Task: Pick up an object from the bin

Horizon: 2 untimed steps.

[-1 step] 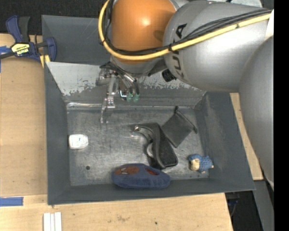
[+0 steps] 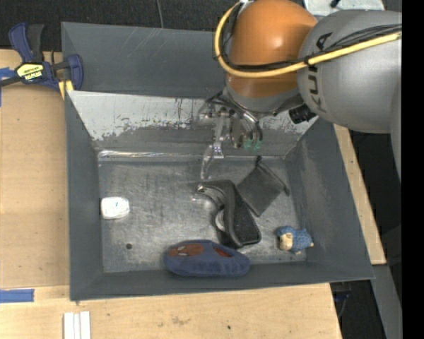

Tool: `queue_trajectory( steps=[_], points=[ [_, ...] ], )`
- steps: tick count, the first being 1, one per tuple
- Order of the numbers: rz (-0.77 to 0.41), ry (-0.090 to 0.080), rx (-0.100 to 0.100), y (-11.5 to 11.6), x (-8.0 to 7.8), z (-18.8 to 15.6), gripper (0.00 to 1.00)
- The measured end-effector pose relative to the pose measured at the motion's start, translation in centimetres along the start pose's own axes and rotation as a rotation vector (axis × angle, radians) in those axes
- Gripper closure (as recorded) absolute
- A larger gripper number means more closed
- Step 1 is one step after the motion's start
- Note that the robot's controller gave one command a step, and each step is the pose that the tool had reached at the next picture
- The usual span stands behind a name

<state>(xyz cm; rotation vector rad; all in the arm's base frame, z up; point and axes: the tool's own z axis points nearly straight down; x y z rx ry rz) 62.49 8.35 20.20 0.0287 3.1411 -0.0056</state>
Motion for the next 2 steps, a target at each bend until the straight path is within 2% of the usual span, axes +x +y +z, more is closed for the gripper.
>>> queue_trajectory(
  steps=[1, 2],
  points=[
    [-0.207, -0.005, -0.006, -5.7, 5.3, 7.9, 0.0],
    [-0.219, -0.009, -0.005, -6.6, 4.1, 9.3, 0.0]
  ],
)
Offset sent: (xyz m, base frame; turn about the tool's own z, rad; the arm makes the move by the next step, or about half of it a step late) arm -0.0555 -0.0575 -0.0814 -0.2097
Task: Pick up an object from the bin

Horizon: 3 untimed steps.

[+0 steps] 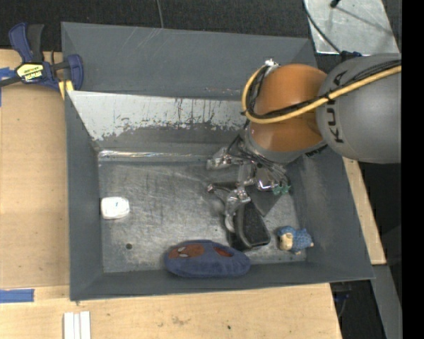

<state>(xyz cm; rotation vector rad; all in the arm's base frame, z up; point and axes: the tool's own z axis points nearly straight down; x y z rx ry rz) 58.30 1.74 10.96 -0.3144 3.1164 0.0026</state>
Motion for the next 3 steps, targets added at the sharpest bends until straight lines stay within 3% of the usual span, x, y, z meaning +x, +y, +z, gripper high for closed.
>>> queue_trajectory(
  steps=[1, 2, 3],
  points=[
    [-0.065, 0.001, 0.001, -3.4, -0.8, -2.2, 0.0],
    [-0.109, -0.014, 0.001, -4.4, -2.2, -1.0, 0.0],
    [-0.029, 0.003, 0.007, -14.6, 5.3, -6.6, 0.0]
  ],
)
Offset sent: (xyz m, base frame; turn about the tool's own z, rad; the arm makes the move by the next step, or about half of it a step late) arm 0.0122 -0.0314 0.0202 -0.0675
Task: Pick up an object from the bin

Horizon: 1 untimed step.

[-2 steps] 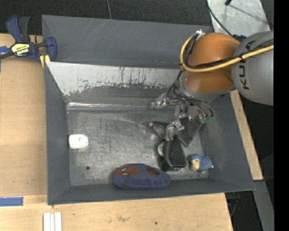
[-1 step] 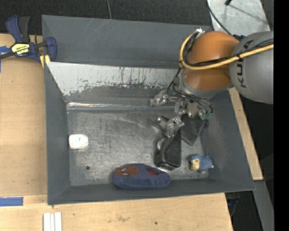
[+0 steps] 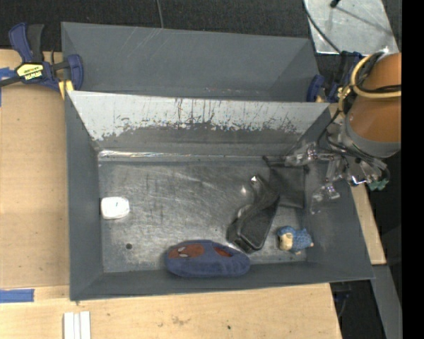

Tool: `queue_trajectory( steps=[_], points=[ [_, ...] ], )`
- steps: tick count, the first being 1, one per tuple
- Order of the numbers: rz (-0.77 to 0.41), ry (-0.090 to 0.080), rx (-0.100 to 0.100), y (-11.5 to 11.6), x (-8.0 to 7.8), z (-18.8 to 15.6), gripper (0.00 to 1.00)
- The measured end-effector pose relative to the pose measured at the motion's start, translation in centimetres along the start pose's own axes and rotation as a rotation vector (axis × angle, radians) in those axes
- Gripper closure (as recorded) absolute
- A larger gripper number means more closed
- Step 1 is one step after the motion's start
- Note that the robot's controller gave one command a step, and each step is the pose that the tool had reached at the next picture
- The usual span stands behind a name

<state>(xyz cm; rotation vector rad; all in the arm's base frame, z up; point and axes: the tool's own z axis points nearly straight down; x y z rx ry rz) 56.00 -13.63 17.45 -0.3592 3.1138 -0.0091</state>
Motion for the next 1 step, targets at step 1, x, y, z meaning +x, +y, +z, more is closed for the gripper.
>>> queue_trajectory(
  steps=[1],
  points=[
    [0.052, 0.007, -0.009, 6.43, 1.9, 2.09, 0.0]
  ],
)
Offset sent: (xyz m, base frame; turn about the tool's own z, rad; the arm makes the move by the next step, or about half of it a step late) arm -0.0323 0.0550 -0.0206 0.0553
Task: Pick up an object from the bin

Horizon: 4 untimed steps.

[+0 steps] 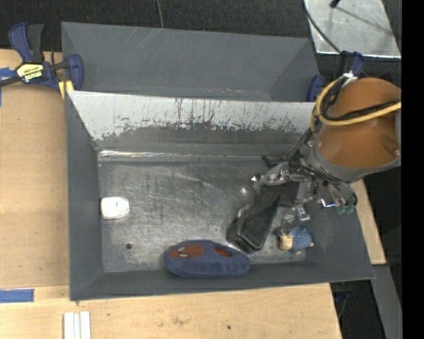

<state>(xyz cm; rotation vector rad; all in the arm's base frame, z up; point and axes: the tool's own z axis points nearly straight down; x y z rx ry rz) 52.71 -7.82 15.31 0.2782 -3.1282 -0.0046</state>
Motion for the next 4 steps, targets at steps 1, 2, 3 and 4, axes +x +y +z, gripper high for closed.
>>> queue_trajectory(
  steps=[1, 2, 3, 4],
  points=[
    [-0.133, -0.001, 0.008, -0.2, -4.2, 4.4, 0.0],
    [-0.625, 0.01, 0.008, 0.6, -8.3, 7.2, 0.0],
    [-0.623, 0.009, 0.008, 0.6, -8.3, 7.1, 1.0],
    [-0.664, -0.004, 0.007, -3.5, -5.4, -9.6, 1.0]
  ],
)
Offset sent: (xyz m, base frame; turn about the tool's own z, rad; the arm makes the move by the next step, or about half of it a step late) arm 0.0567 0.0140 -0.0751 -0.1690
